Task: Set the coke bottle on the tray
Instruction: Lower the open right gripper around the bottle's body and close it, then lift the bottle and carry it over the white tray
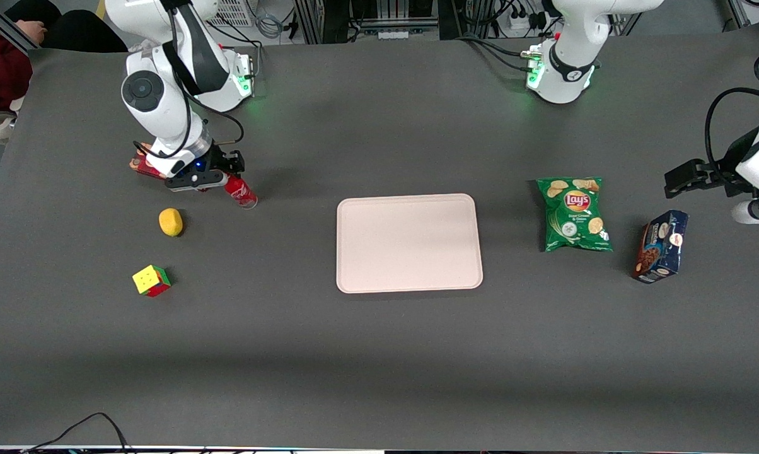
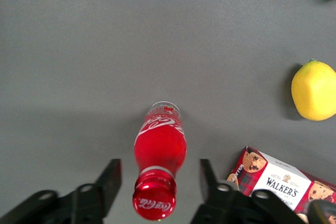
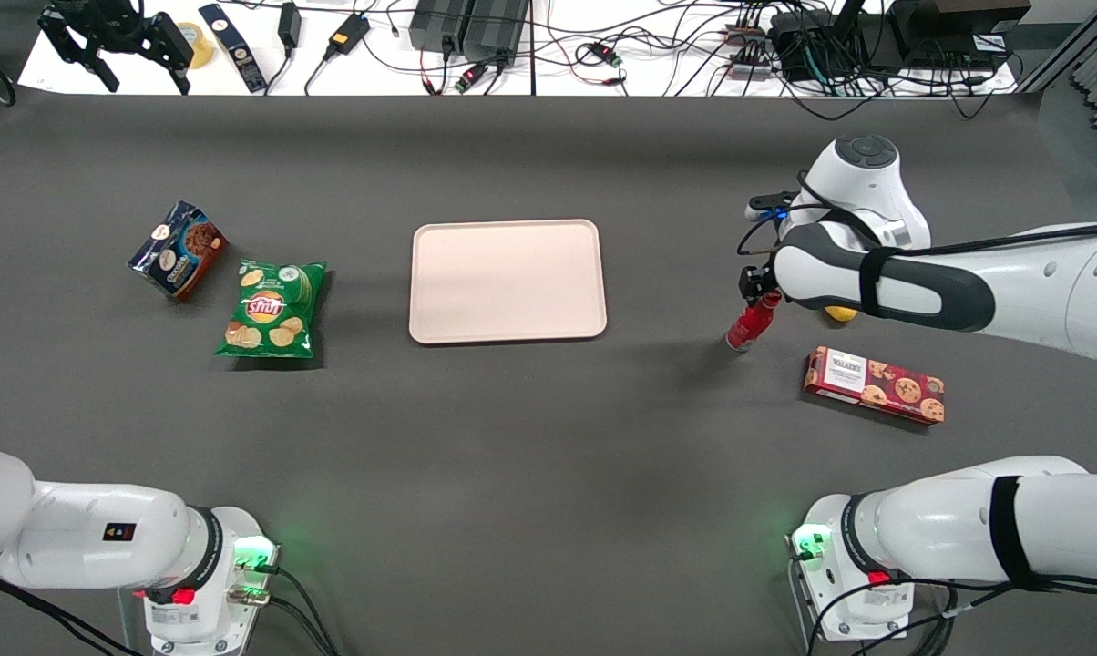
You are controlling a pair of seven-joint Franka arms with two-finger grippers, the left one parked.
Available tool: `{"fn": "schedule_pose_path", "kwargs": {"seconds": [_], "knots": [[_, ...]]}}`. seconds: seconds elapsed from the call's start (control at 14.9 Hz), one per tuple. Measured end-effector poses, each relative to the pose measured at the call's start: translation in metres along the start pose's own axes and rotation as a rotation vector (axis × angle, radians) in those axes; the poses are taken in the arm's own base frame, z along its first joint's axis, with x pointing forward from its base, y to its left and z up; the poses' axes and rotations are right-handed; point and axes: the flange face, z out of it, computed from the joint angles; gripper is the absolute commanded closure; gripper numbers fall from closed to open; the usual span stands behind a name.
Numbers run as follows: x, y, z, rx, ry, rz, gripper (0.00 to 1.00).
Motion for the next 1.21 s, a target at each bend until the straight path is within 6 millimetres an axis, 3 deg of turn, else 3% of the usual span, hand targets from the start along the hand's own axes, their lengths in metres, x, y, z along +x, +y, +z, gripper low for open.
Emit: {"fn": "schedule_pose_path", "kwargs": {"seconds": [0.27,0.87,1.01,1.21], "knots": [[0.000,-0.001,0.000,0.000,0.000,-0.001,1.00],[0.002,-0.004,-0.006,0.003,-0.015,0.000,1.00],[0.012,-0.007,-0.028,0.002,-0.026,-0.002,1.00],[0.033,-0.015,-0.089,0.004,-0.018,-0.009,1.00]]}}
